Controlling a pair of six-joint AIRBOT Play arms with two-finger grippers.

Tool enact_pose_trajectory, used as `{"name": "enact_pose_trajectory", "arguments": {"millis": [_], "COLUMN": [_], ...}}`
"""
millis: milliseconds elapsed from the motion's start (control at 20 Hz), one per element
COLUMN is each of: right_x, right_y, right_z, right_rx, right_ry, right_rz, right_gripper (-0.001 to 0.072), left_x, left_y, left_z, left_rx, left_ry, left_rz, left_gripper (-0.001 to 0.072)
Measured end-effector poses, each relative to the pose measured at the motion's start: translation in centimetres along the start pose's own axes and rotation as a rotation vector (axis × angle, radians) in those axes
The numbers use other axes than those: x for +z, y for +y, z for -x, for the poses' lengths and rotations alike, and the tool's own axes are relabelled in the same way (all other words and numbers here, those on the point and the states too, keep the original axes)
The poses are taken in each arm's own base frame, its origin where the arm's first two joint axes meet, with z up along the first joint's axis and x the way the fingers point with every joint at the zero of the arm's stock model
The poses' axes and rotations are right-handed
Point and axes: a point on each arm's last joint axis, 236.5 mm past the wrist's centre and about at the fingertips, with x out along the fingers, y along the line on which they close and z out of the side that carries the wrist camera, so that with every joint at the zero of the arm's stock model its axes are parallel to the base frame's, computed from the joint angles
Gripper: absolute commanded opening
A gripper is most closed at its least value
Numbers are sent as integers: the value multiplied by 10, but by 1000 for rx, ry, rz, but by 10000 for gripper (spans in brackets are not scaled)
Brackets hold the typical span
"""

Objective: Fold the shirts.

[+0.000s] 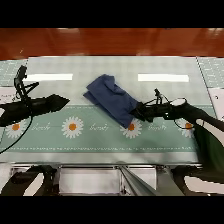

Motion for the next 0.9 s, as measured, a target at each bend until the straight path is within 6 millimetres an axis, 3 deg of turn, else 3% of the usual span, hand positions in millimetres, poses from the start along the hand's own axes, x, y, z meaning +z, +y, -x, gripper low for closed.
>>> {"name": "enact_pose_trajectory", "arguments": {"millis": [150, 250, 400, 550, 700, 900], "right_x": [18, 36, 67, 95, 112, 133], "right_y": [57, 105, 183, 240, 265, 251], "right_z": [-6, 5, 48, 108, 177, 280], "right_rx": [87, 150, 230, 249, 211, 126], "right_ry": [-4, -31, -110, -205, -295, -439], "right_rz": [107, 211, 385, 530, 621, 636], "right_gripper": [30, 29, 29, 29, 29, 29], "left_x": [1, 2, 3, 3, 3, 4], "left_y": [2, 3, 3, 3, 3, 1], "left_z": [-3, -3, -4, -4, -4, -4], "left_rx": [5, 6, 8, 8, 7, 0], "left_ry": [-6, -7, -10, -11, -11, -13], "left_rz": [3, 4, 5, 5, 6, 10], "left_gripper": [21, 20, 20, 21, 21, 20]}}
